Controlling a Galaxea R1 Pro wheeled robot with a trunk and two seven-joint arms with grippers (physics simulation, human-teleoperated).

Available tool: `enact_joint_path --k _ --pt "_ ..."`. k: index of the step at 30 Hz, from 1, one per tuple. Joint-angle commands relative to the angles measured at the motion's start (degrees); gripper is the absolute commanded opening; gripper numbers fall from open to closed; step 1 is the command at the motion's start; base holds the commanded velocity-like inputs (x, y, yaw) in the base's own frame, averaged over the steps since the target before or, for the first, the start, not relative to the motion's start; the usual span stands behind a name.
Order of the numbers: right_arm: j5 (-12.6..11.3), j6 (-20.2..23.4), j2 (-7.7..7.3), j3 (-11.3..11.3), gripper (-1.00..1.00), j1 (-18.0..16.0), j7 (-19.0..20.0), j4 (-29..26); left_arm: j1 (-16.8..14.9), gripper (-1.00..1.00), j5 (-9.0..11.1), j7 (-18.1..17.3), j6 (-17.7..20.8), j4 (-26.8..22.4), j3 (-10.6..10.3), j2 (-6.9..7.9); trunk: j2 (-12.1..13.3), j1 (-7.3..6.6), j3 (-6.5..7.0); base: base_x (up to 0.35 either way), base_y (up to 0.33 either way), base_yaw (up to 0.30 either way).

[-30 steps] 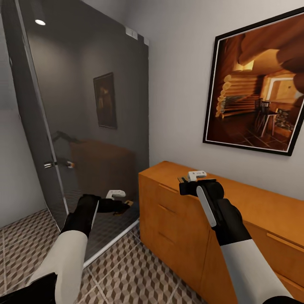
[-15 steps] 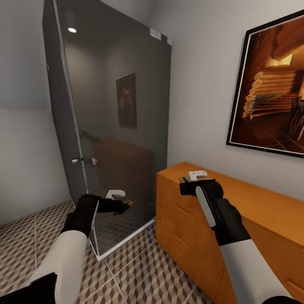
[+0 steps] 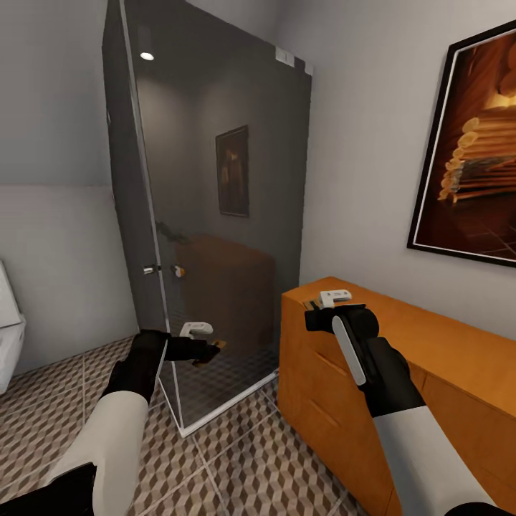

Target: Take the four mousetraps from the cabinet in the bathroom and place them on the bathroom floor. Make sure all four end up on the same floor surface, and ensure that at least two of them are either under or directly next to the same bathroom sink.

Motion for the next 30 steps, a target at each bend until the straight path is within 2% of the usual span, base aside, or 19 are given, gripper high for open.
enact_joint_path --k 1,8,30 --pt "-0.7 0.2 -0.01 0.0 -1.0 0.0 -0.5 0.0 -0.1 -1.0 -0.7 -0.6 0.1 -0.1 0.3 -0.09 0.0 0.0 -0.07 0.0 0.0 0.01" --pt "-0.7 0.2 0.04 0.1 -1.0 0.0 -0.5 0.9 -0.1 -1.0 -0.6 -0.6 0.1 -0.1 0.3 -0.09 0.0 0.0 0.03 0.0 0.0 0.135" --pt "-0.6 0.2 0.14 0.1 -1.0 0.0 -0.5 3.0 -0.1 -1.0 -0.4 -0.6 0.1 -0.1 0.3 -0.09 0.0 0.0 0.68 0.0 0.0 0.263"
